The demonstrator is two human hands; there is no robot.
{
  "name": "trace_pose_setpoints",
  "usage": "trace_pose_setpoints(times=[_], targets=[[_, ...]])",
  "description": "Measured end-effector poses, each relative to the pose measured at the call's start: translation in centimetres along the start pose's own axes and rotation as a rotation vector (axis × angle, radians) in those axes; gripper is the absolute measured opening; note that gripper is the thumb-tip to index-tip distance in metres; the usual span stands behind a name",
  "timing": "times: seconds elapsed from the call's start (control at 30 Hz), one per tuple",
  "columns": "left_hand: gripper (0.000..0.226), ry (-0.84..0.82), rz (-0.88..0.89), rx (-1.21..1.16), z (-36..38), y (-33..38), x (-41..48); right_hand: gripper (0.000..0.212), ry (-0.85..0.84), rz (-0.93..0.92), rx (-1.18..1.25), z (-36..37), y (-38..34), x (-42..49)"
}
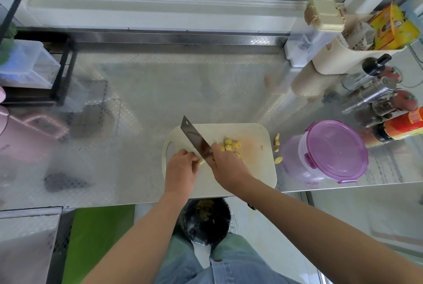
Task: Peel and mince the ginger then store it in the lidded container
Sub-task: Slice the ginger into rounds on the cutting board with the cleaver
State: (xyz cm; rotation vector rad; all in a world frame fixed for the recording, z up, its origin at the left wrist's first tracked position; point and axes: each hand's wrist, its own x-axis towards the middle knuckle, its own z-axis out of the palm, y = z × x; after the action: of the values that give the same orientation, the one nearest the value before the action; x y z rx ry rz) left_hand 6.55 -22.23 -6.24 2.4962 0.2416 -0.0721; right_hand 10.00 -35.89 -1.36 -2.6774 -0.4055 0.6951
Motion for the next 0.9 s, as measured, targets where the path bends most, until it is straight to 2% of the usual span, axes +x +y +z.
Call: trace_pose_setpoints(times=[0.3,0.53,0.73,0.9], targets=[[0.008,-0.052,0.042,0.053,-0.1,0.1,0.6,0.029,-0.052,0.042,-0.095,0.4,-0.5,-0.4],[0.017,-0.127,0.056,0.127,-0.3,0.3,1.2,0.024,-0.045,0.046,-0.095,0.6,-1.8,0.7],[0.020,-0.187,0.057,0.173,-0.4,-0.1,1.5,0.034,-0.070,0.055,-0.136,0.6,-1.2,-0.7],[0.021,-0.195,0.046,0.204,-0.4,0.2,1.6,0.026,-0.071,0.035,-0.088,0.1,-2.7,1.4]])
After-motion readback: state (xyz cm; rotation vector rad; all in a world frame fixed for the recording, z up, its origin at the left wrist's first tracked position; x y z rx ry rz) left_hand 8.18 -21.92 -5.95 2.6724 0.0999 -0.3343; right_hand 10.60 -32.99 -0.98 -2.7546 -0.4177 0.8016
